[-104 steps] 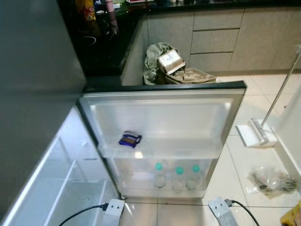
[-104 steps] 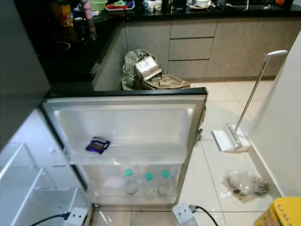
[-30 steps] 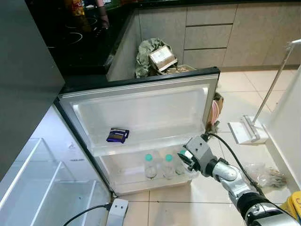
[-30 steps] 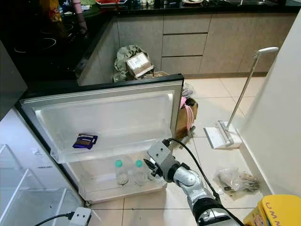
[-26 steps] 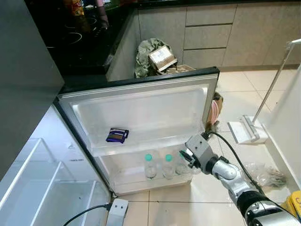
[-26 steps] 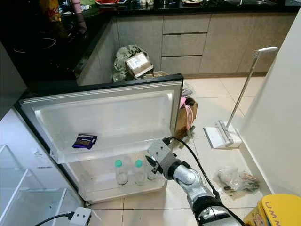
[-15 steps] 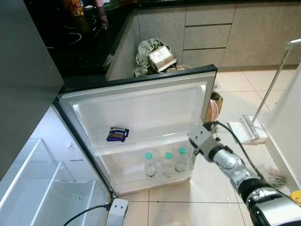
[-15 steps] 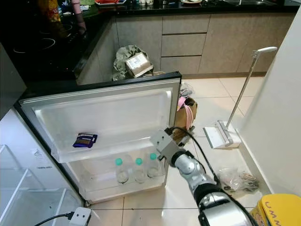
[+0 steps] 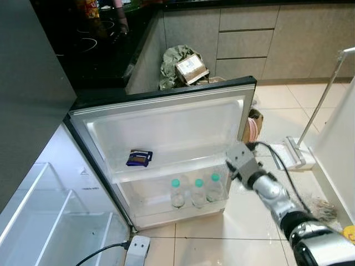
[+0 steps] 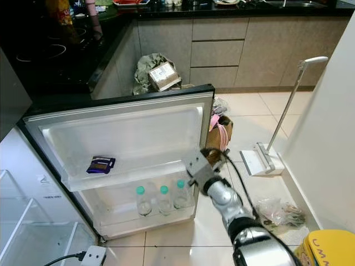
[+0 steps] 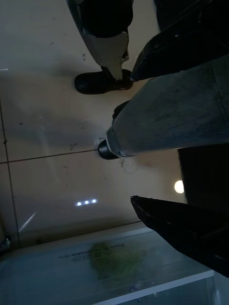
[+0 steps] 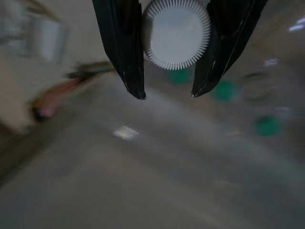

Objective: Restocking fridge

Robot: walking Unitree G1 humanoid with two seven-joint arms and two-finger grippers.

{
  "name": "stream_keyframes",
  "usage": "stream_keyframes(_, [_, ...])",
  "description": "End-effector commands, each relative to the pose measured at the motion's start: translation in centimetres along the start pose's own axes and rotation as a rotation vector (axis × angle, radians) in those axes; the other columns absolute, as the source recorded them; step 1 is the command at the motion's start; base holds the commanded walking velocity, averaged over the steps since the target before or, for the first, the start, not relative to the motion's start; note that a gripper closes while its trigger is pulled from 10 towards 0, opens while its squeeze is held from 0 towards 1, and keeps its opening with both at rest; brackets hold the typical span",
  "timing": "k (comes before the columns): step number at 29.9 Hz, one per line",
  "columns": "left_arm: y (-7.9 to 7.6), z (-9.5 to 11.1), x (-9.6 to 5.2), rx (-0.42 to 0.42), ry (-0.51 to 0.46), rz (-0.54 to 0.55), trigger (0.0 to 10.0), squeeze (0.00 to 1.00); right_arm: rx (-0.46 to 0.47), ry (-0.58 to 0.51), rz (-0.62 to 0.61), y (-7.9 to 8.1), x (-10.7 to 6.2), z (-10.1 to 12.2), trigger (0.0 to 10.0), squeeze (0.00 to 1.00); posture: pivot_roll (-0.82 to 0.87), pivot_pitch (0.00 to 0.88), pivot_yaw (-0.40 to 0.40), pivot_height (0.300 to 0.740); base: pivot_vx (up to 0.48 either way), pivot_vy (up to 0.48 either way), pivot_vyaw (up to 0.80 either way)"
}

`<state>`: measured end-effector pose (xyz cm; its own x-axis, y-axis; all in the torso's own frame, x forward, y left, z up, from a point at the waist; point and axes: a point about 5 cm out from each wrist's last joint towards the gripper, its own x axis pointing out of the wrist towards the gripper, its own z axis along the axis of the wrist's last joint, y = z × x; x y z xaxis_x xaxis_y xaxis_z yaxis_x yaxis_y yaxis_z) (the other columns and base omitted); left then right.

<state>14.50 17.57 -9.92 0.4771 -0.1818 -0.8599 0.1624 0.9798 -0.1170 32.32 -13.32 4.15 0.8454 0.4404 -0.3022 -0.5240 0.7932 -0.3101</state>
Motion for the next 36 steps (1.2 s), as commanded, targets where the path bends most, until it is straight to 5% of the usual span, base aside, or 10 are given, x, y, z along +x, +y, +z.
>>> stream_keyframes(1, [0.2,-0.1,-0.1,0.006,0.002,0.006,10.0,0.00,0.042,-0.072,0.082,0.9,-0.1,0.5,10.0,0.00,-0.14,0.000,0.018,0.740,0.000,0.000,0.00])
stream_keyframes(9, [0.3,0.1,-0.1,0.024,0.001,0.000,10.0,0.00,0.226,-0.138,0.310,3.5,-0.4,0.4,10.0,0.00,-0.15,0.000,0.026,0.740,0.000,0.000,0.00])
stream_keyframes(19, [0.3,0.7,0.0,0.021,-0.023,0.002,10.0,0.00,0.172,-0.048,0.506,6.8,-1.1,-1.2,10.0,0.00,-0.14,0.000,0.019,0.740,0.000,0.000,0.46])
stream_keyframes(36, [0.3,0.5,0.0,0.002,-0.016,-0.005,10.0,0.00,0.176,-0.060,0.581,7.1,-1.2,-1.0,10.0,0.00,-0.13,0.000,0.018,0.740,0.000,0.000,0.76])
